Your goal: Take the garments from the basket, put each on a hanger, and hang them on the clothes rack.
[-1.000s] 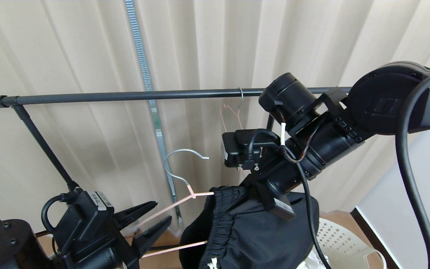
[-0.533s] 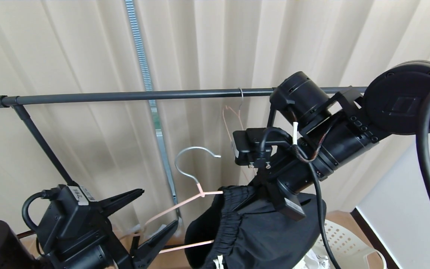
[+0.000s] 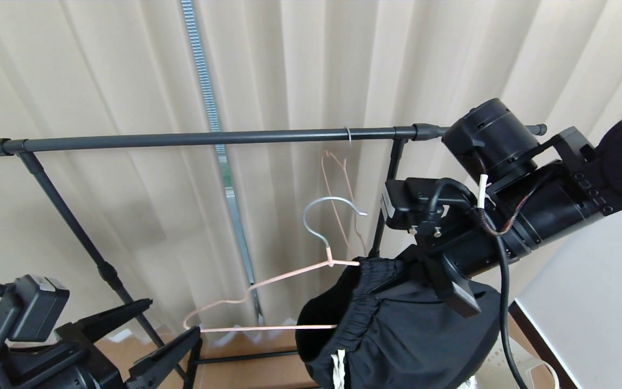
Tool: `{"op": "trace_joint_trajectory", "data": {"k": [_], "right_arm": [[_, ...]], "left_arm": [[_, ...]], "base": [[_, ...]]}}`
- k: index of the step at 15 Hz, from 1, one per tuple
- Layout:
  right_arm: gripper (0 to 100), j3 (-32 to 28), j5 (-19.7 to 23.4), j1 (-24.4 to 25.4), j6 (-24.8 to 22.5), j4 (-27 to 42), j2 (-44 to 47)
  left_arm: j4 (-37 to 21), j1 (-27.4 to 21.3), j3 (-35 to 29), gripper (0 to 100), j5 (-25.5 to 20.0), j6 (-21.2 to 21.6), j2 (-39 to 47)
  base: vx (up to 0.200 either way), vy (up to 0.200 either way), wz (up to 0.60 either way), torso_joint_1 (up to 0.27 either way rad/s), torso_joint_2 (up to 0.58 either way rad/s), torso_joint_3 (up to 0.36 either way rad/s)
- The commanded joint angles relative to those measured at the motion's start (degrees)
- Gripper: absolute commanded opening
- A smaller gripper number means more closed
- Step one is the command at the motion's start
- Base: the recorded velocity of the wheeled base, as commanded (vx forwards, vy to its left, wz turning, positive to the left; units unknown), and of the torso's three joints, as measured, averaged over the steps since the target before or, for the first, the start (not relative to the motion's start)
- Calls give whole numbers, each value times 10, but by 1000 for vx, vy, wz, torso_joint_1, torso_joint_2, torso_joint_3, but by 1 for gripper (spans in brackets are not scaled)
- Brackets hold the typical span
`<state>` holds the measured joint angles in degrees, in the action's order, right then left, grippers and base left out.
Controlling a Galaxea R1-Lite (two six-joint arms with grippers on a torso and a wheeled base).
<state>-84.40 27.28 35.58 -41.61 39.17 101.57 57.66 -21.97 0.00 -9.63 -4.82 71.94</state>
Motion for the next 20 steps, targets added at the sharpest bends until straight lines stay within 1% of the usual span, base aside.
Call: {"op": "trace_joint_trajectory", "data": {"k": [1,2,3,4,5,6,7,9,10,11,12,13,14,15,16,18,20], "right_arm": [[0,92,-28,-5,4,-88,-24],[0,116,-32,-6,6,-124,-30],[0,175,-32,-14,9,-203,-45],[0,200,-32,-20,9,-239,-51],[0,209,-34,-24,11,-263,-53],[0,209,-35,-27,15,-267,-59],[0,208,-35,-28,28,-270,-63],[0,208,-35,-29,44,-271,-68],[0,208,-35,-30,46,-271,-73],[0,208,-34,-31,51,-272,-74],[0,207,-29,-31,67,-273,-79],[0,204,-27,-31,105,-277,-81],[0,204,-27,-31,108,-277,-81],[0,209,-28,-31,122,-310,-77],[0,209,-28,-31,123,-314,-77],[0,206,-29,-31,148,-319,-79],[0,204,-30,-30,159,-320,-81]], "left_arm": [[-115,-2,-4,100,-1,-36,-77],[-150,-11,-12,100,-1,-49,-81],[-224,-33,-44,100,3,-78,-80],[-264,-45,-69,100,3,-87,-77],[-300,-62,-92,100,3,-95,-69],[-323,-84,-112,100,7,-105,-48],[-327,-102,-127,100,18,-115,-14],[-325,-130,-157,100,52,-121,66],[-325,-140,-173,100,59,-129,98],[-325,-144,-192,100,59,-135,126],[-325,-144,-207,100,59,-136,145],[-324,-146,-227,100,59,-147,179],[-324,-147,-228,100,59,-148,181],[-300,-156,-255,100,66,-187,231],[-291,-156,-259,100,71,-193,242],[-229,-156,-276,100,104,-197,303],[-188,-156,-289,100,126,-199,345]], "base": [[0,0,0,0,0,0],[0,0,0,0,0,0],[0,0,0,0,0,0],[0,0,0,0,0,0],[0,0,0,0,0,0],[0,0,0,0,0,0],[0,0,0,0,0,0],[0,0,0,0,0,0],[0,0,0,0,0,0],[0,0,0,0,0,0],[0,0,0,0,0,0],[0,0,0,0,0,0],[0,0,0,0,0,0],[0,0,0,0,0,0],[0,0,0,0,0,0],[0,0,0,0,0,0],[0,0,0,0,0,0]]}}
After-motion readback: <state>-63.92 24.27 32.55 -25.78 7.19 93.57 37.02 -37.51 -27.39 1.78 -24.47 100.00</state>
